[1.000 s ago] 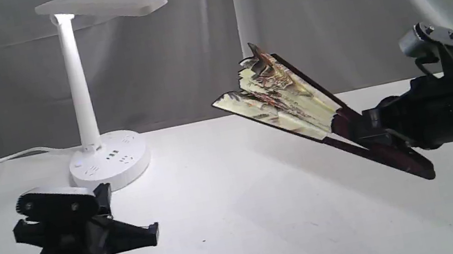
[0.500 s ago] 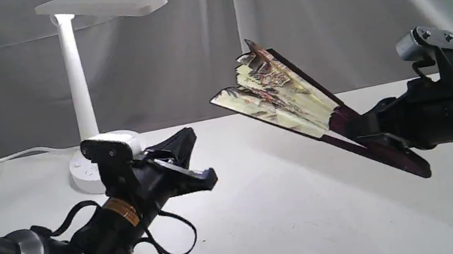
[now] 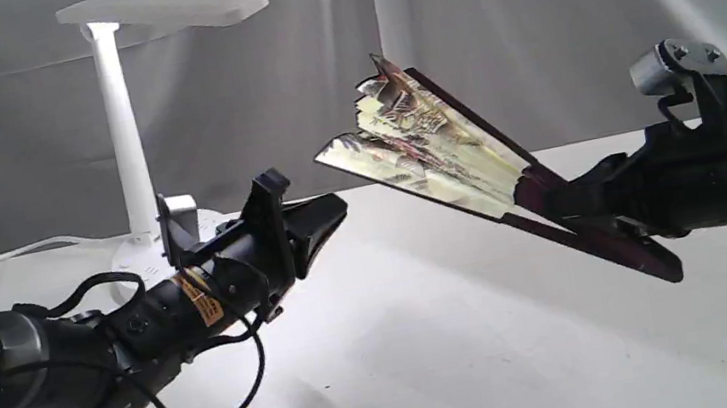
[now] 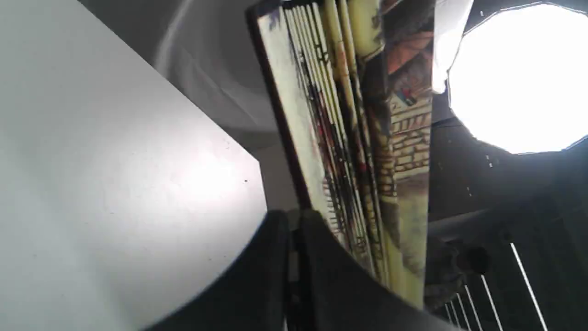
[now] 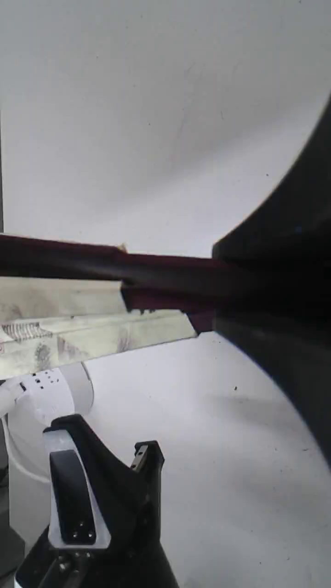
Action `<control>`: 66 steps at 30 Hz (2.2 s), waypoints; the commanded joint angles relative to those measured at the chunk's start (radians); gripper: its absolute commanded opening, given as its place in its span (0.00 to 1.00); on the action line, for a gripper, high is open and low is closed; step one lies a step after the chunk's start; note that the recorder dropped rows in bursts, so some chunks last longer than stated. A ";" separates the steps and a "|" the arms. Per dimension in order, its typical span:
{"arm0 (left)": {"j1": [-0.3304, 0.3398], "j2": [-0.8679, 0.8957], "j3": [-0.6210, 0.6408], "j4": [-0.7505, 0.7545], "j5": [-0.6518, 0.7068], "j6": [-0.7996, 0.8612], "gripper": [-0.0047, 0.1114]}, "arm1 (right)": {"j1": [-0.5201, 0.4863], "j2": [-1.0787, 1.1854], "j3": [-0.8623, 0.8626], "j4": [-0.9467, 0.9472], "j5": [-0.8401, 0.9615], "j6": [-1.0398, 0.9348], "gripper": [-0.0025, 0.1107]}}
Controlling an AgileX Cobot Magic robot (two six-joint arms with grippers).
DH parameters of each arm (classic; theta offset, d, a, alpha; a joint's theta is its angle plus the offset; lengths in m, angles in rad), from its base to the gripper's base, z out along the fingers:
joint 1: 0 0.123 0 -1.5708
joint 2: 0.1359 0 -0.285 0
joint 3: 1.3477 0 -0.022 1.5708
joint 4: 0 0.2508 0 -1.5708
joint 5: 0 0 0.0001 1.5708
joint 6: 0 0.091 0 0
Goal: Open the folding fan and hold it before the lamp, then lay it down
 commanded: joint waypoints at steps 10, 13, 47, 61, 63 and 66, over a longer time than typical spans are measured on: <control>0.002 0.001 -0.040 0.025 0.105 -0.118 0.60 | 0.002 -0.003 0.000 0.017 0.017 -0.010 0.02; 0.002 0.001 -0.043 0.003 0.122 -0.116 0.60 | 0.002 -0.003 0.000 0.012 0.025 -0.010 0.02; -0.088 0.159 -0.282 -0.142 0.124 -0.120 0.56 | 0.002 -0.003 0.000 -0.008 0.048 -0.003 0.02; -0.090 0.166 -0.282 -0.146 0.169 -0.120 0.41 | 0.002 -0.003 0.000 -0.010 0.048 0.001 0.02; -0.090 0.166 -0.282 -0.146 0.169 -0.120 0.36 | 0.002 -0.003 0.000 -0.012 0.048 0.000 0.02; -0.090 0.166 -0.282 -0.146 0.169 -0.120 0.35 | 0.002 -0.003 0.000 -0.015 0.048 0.000 0.02</control>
